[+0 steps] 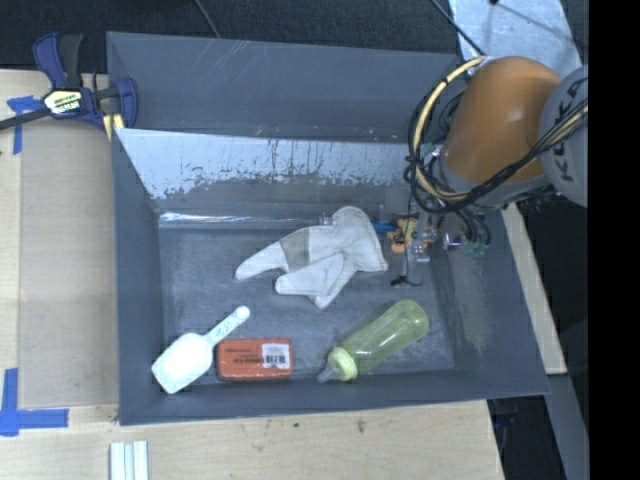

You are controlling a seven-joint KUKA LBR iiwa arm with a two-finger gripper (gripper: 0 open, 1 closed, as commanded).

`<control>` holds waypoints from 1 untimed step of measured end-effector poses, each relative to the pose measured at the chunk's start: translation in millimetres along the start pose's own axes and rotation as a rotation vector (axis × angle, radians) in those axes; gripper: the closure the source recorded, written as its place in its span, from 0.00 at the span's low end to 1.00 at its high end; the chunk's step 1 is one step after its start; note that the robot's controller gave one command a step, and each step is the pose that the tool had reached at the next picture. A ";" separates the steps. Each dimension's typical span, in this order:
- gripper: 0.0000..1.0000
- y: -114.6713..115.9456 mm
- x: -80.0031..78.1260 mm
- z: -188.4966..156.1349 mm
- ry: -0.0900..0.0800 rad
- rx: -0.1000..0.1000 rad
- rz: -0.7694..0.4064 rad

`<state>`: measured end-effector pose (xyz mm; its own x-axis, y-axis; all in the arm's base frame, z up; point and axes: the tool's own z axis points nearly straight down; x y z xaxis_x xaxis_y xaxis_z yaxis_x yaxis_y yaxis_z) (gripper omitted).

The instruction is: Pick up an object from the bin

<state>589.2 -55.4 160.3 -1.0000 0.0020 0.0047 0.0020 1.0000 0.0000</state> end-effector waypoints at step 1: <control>0.00 0.1 -1.7 -5.1 -0.008 0.001 -0.001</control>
Offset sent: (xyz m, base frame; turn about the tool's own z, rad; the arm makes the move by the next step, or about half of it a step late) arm 0.0347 0.0481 -0.0746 -0.0735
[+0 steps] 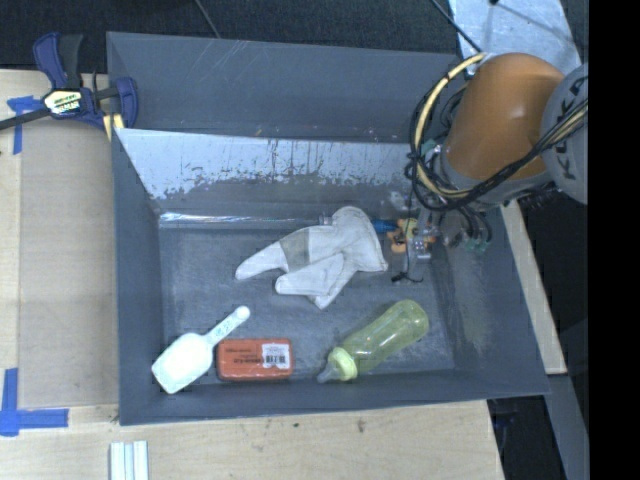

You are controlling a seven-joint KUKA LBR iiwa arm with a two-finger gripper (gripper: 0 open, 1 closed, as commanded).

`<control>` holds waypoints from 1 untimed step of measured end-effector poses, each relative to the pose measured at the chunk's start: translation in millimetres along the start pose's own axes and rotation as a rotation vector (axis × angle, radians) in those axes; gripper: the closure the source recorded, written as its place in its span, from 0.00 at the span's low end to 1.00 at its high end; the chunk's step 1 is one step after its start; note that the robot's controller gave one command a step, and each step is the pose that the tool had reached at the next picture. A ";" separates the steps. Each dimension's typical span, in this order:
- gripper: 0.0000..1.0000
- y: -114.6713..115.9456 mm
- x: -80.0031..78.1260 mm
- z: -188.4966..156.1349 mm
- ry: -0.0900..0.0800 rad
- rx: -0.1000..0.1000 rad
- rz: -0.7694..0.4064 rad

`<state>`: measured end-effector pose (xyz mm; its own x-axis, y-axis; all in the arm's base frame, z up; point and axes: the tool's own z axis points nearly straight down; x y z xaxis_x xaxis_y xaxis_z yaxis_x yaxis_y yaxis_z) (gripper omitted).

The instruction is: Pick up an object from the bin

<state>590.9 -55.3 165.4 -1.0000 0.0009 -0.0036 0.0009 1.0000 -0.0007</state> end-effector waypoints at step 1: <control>0.00 29.0 -24.5 47.3 -0.008 0.002 -0.045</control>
Offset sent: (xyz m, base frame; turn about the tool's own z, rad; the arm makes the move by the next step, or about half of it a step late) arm 0.0081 0.0456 -0.0954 0.0655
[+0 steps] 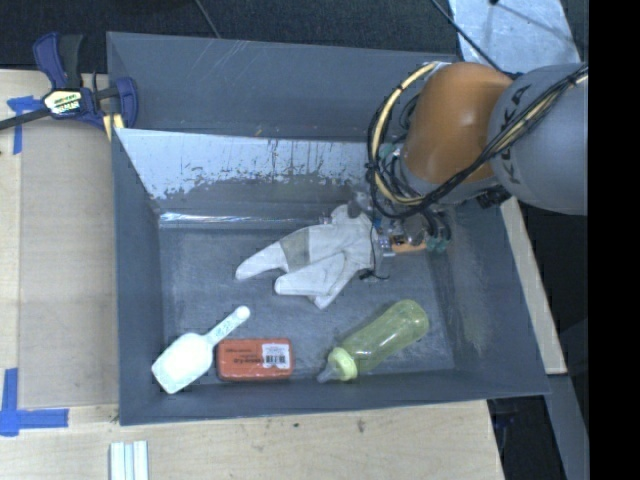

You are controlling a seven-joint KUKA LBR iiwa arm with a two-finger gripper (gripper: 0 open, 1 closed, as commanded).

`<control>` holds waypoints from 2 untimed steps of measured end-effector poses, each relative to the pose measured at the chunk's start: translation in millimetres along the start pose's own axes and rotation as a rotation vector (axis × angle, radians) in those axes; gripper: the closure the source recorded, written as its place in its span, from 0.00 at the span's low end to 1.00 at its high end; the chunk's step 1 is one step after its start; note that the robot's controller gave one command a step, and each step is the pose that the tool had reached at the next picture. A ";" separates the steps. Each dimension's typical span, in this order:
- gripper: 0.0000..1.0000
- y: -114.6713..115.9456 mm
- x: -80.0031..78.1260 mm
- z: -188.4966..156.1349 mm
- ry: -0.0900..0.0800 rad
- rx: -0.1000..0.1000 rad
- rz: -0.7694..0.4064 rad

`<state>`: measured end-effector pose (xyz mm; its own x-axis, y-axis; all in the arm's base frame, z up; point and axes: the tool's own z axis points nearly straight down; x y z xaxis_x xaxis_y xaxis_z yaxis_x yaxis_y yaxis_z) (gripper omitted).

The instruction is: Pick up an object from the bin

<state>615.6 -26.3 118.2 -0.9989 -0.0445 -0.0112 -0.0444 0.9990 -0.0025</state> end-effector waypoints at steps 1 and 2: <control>1.00 18.6 12.5 42.1 0.002 -0.005 0.109; 1.00 18.6 12.5 42.2 0.002 -0.005 0.109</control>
Offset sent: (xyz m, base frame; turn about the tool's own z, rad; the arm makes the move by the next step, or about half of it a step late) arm 0.0000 0.0000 0.0000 0.0000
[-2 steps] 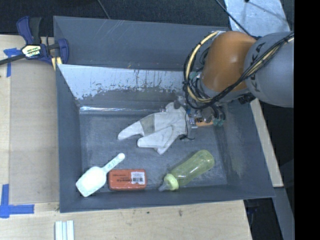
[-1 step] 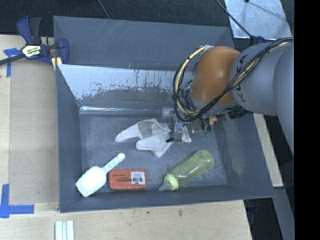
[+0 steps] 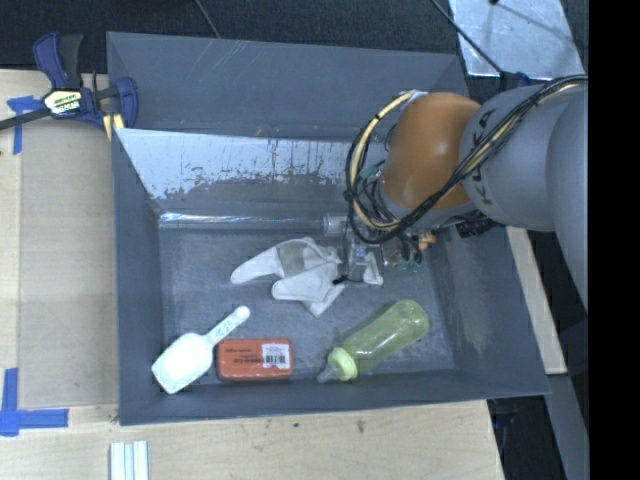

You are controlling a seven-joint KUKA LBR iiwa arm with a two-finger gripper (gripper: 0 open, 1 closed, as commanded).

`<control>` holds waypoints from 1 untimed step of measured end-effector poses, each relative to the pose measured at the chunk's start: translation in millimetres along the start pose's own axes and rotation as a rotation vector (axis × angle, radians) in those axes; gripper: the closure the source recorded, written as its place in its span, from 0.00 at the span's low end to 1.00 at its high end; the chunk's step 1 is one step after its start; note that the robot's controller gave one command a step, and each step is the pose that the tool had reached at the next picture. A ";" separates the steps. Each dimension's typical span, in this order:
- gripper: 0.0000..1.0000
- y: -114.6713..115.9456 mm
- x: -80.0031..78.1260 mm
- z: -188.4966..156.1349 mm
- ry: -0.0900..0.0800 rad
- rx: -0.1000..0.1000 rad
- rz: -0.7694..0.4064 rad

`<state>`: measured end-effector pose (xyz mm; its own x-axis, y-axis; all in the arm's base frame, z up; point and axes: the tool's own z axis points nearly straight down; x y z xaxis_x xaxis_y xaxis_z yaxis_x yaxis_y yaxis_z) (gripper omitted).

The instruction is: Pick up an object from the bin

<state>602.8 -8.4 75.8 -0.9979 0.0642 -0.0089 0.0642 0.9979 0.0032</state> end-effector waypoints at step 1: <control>1.00 -12.7 11.3 -46.2 0.010 0.003 -0.009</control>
Offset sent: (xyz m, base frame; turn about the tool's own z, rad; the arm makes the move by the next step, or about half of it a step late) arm 0.0066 0.0178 0.1125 -0.0635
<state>590.2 -20.4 121.8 -0.9985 0.0555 0.0007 0.0555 0.9985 0.0003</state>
